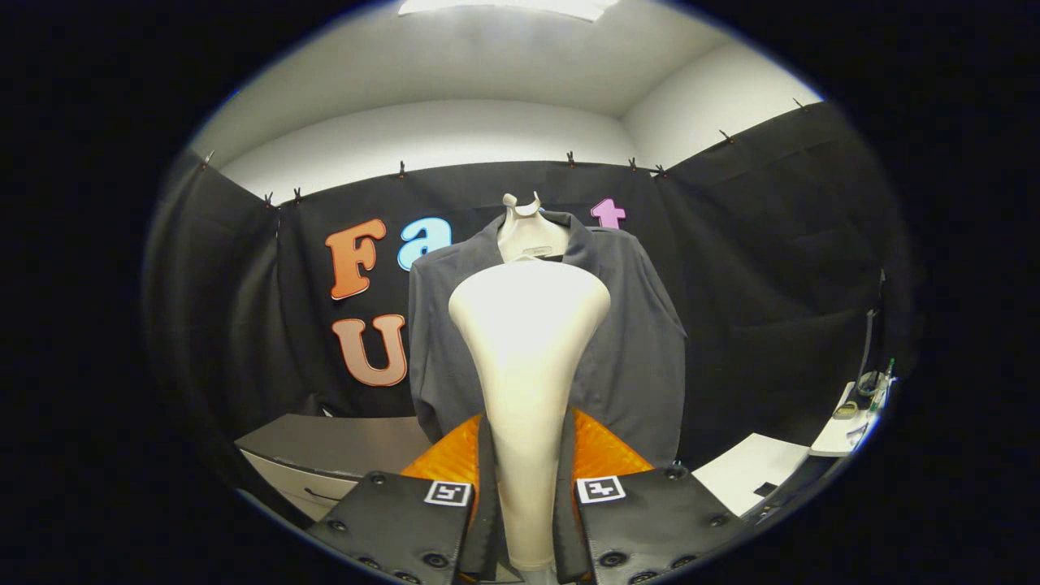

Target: Iron the clothes twice with a garment steamer, once on the left side and once on the right side.

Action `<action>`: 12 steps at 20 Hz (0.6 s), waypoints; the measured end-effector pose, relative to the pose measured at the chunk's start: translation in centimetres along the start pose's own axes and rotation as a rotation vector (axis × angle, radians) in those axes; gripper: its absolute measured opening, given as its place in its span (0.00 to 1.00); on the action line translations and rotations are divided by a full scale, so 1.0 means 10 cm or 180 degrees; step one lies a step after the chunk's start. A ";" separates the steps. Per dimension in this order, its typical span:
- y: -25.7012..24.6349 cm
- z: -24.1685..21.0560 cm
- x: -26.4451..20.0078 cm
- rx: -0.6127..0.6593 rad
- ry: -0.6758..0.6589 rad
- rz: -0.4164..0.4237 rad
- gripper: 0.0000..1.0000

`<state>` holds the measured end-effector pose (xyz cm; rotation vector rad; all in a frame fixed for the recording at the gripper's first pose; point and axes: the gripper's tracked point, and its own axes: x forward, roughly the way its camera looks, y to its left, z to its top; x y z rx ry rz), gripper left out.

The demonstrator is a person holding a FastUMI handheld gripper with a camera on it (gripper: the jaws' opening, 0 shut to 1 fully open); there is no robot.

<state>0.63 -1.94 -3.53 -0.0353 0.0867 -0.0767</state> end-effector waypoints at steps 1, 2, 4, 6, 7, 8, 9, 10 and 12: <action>0.01 0.02 -0.02 -0.0015 -0.0018 -0.0006 0.33; 0.03 0.04 -0.06 -0.0025 -0.0032 0.0000 0.33; 0.06 0.04 -0.10 -0.0033 -0.0035 -0.0012 0.33; 0.05 0.03 -0.13 -0.0076 -0.0019 -0.0043 0.34; 0.06 0.02 -0.14 -0.0084 -0.0008 -0.0043 0.33; 0.07 0.02 -0.15 -0.0083 0.0002 -0.0041 0.33; 0.08 0.01 -0.17 -0.0087 0.0013 -0.0039 0.33; 0.09 0.01 -0.18 -0.0088 0.0020 -0.0039 0.34; 0.12 -0.01 -0.19 -0.0099 0.0039 -0.0020 0.34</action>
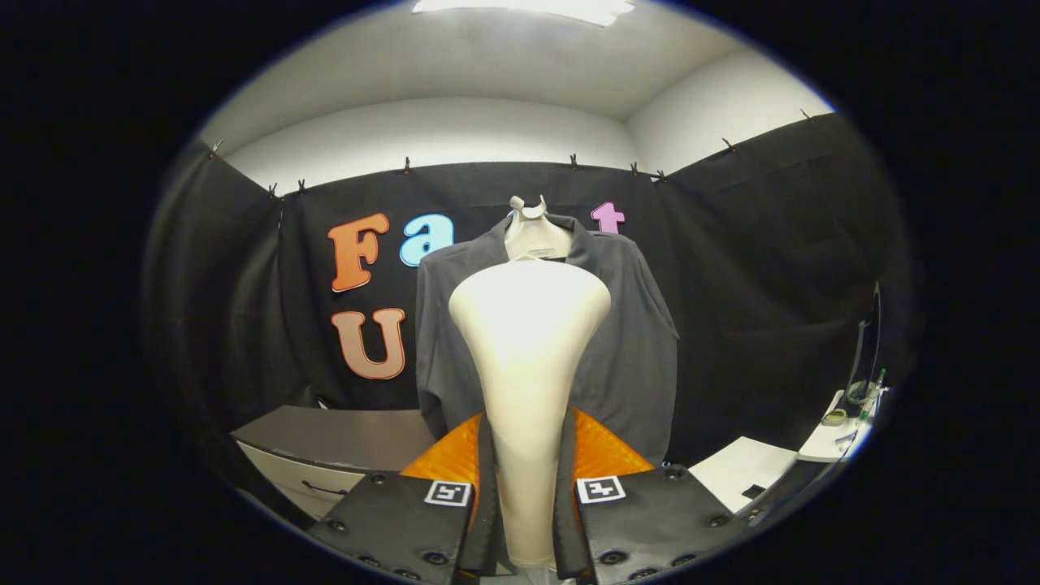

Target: Iron the clothes twice with a garment steamer, once on the left side and once on the right side.

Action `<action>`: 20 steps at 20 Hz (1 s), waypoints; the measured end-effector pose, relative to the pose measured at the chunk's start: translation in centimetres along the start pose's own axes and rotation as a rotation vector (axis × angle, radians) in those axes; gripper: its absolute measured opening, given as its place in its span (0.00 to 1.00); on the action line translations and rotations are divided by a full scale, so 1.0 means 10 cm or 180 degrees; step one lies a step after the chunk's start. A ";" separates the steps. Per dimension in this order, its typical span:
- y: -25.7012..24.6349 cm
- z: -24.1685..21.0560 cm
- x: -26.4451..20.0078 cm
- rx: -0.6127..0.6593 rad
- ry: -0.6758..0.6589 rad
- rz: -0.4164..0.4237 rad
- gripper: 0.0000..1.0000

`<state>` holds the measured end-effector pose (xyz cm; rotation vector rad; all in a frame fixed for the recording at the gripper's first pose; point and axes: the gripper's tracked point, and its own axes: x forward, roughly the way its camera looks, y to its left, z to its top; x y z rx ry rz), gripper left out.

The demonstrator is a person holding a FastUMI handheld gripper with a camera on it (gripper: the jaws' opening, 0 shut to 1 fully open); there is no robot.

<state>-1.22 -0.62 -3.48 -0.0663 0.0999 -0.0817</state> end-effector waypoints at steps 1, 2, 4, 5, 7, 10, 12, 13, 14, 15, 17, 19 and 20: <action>0.02 -0.01 0.00 -0.0013 0.0009 0.0011 0.33; 0.03 -0.01 -0.02 -0.0022 0.0015 0.0019 0.34; 0.03 0.01 -0.04 -0.0025 0.0011 0.0018 0.33; 0.03 0.01 -0.05 -0.0028 0.0005 0.0015 0.34; 0.01 0.05 -0.07 -0.0009 -0.0019 0.0004 0.34; -0.03 0.06 -0.11 0.0015 -0.0039 -0.0022 0.33; -0.06 0.07 -0.14 0.0013 -0.0040 -0.0044 0.34; -0.07 0.07 -0.15 0.0016 -0.0042 -0.0053 0.34; -0.08 0.07 -0.15 0.0020 -0.0043 -0.0059 0.34; -0.09 0.07 -0.15 0.0022 -0.0040 -0.0063 0.34; -0.11 0.06 -0.16 0.0029 -0.0033 -0.0076 0.33; -0.11 0.06 -0.17 0.0023 -0.0026 -0.0083 0.34; -0.11 0.07 -0.17 0.0020 -0.0023 -0.0083 0.34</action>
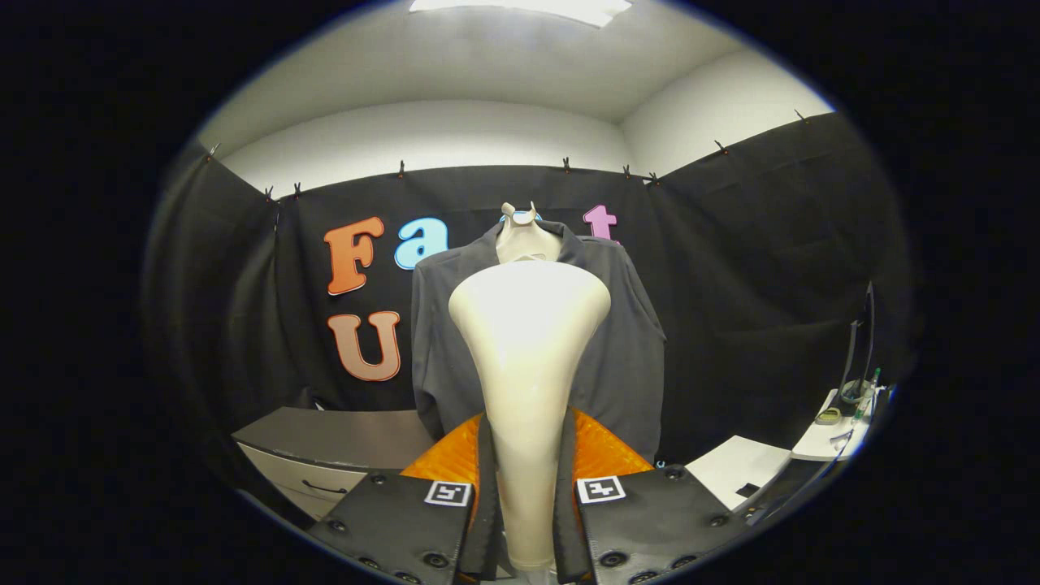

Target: Iron the clothes twice with a garment steamer, once on the left side and once on the right side.

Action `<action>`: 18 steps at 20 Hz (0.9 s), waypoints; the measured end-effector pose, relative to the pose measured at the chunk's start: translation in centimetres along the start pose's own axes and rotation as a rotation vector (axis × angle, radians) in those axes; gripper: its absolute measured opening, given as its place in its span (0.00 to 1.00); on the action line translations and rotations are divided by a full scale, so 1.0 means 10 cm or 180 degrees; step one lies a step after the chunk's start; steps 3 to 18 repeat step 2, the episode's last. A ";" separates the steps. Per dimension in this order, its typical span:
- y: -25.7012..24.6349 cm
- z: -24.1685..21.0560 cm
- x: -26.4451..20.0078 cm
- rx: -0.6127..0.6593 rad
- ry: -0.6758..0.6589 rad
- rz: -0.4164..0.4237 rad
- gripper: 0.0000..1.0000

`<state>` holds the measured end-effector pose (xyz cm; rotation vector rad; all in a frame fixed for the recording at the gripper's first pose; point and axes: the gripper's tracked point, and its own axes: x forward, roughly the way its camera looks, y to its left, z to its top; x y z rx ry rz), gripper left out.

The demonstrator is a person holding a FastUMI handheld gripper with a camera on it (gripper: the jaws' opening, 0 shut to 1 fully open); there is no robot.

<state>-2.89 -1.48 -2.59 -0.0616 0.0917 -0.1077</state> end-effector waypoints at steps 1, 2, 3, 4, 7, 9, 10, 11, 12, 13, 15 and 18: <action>0.01 0.00 0.00 -0.0006 0.0006 0.0003 0.34; 0.02 -0.01 0.00 -0.0009 0.0009 0.0008 0.34; 0.02 -0.01 0.00 -0.0009 0.0009 0.0008 0.34; 0.02 -0.01 0.00 -0.0009 0.0009 0.0008 0.34; 0.02 -0.01 0.00 -0.0009 0.0009 0.0008 0.34; 0.02 -0.01 0.00 -0.0009 0.0009 0.0008 0.34; 0.02 -0.01 0.00 -0.0009 0.0009 0.0008 0.34; 0.02 -0.01 0.00 -0.0009 0.0009 0.0008 0.34; 0.02 -0.01 0.00 -0.0009 0.0009 0.0008 0.34; 0.02 -0.01 0.00 -0.0009 0.0009 0.0008 0.34; 0.02 -0.01 0.00 -0.0009 0.0009 0.0008 0.34; 0.02 -0.01 0.00 -0.0009 0.0009 0.0008 0.34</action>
